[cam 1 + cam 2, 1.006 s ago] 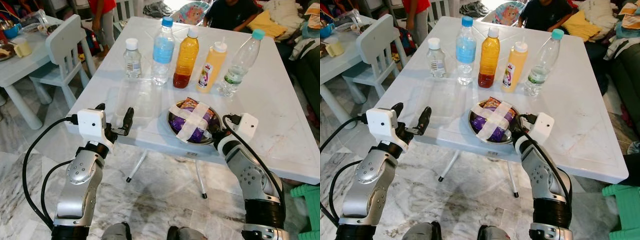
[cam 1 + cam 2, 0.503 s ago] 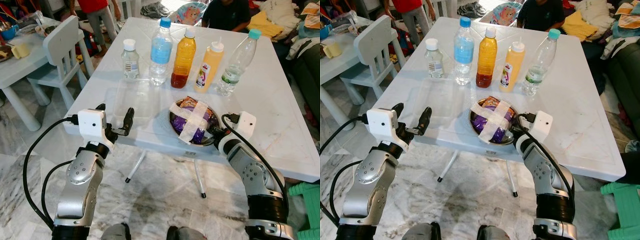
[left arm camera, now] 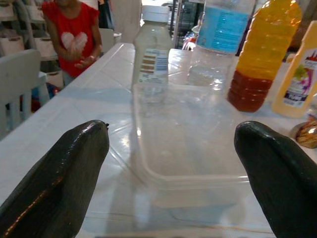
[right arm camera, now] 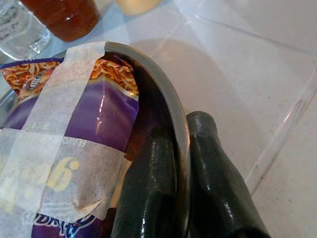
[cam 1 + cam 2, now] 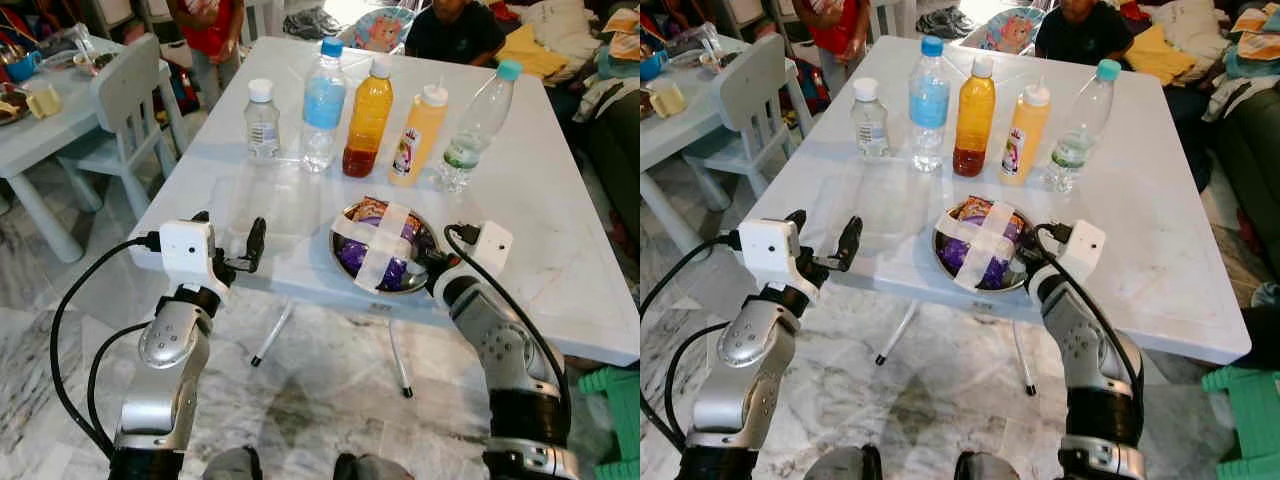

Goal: Restocking fridge

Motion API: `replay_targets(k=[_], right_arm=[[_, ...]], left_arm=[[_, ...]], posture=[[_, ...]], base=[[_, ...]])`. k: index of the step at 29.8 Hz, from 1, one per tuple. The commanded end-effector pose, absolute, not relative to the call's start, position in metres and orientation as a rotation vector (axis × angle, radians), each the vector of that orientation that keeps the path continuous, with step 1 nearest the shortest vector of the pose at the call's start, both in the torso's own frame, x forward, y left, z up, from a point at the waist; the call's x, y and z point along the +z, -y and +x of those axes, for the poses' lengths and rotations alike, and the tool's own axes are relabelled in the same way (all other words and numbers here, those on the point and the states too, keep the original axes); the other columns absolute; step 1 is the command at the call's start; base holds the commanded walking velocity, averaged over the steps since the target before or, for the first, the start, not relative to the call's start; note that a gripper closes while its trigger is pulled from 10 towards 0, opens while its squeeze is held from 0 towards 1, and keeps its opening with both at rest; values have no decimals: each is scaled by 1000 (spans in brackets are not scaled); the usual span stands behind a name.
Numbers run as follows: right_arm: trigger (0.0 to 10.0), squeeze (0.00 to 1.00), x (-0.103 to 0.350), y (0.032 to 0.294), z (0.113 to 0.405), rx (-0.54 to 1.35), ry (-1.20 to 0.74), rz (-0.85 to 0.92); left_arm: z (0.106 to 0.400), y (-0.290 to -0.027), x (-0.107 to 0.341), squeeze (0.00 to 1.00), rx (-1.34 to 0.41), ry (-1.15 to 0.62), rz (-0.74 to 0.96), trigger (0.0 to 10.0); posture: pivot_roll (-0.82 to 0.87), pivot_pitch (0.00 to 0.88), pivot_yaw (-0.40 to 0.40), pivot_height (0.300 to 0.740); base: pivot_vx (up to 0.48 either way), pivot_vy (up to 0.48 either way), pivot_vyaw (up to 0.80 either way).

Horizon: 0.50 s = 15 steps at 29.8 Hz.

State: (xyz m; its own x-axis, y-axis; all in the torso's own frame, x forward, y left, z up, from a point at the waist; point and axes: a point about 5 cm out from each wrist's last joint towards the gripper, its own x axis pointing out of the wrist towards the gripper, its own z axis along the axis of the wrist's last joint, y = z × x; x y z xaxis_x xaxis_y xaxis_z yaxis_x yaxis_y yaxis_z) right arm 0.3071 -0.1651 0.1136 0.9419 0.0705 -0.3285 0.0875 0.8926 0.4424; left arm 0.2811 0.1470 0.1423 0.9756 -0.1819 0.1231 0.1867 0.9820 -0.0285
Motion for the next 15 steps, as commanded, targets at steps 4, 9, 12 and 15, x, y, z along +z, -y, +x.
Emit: replay_targets(k=[4, 9, 12, 15], right_arm=[[10000, 0, 77, 161, 286, -87, -537, 385], [10000, 0, 71, 164, 275, -131, -578, 385], [10000, 0, 69, 164, 274, -126, -591, 408], [10000, 0, 67, 162, 272, -99, -598, 393]], left_arm=[[281, -159, 141, 0, -147, 106, -18, 10000], [277, -161, 139, 0, -149, 97, -6, 10000], [276, -159, 136, 0, -152, 82, -13, 10000], [275, -156, 135, 0, -155, 78, -18, 10000]], posture=[[34, 105, -38, 740], [33, 106, -31, 740], [33, 103, -32, 740], [32, 97, -32, 740]], base=[[-331, 0, 0], [-352, 0, 0], [-351, 0, 0], [-346, 0, 0]])
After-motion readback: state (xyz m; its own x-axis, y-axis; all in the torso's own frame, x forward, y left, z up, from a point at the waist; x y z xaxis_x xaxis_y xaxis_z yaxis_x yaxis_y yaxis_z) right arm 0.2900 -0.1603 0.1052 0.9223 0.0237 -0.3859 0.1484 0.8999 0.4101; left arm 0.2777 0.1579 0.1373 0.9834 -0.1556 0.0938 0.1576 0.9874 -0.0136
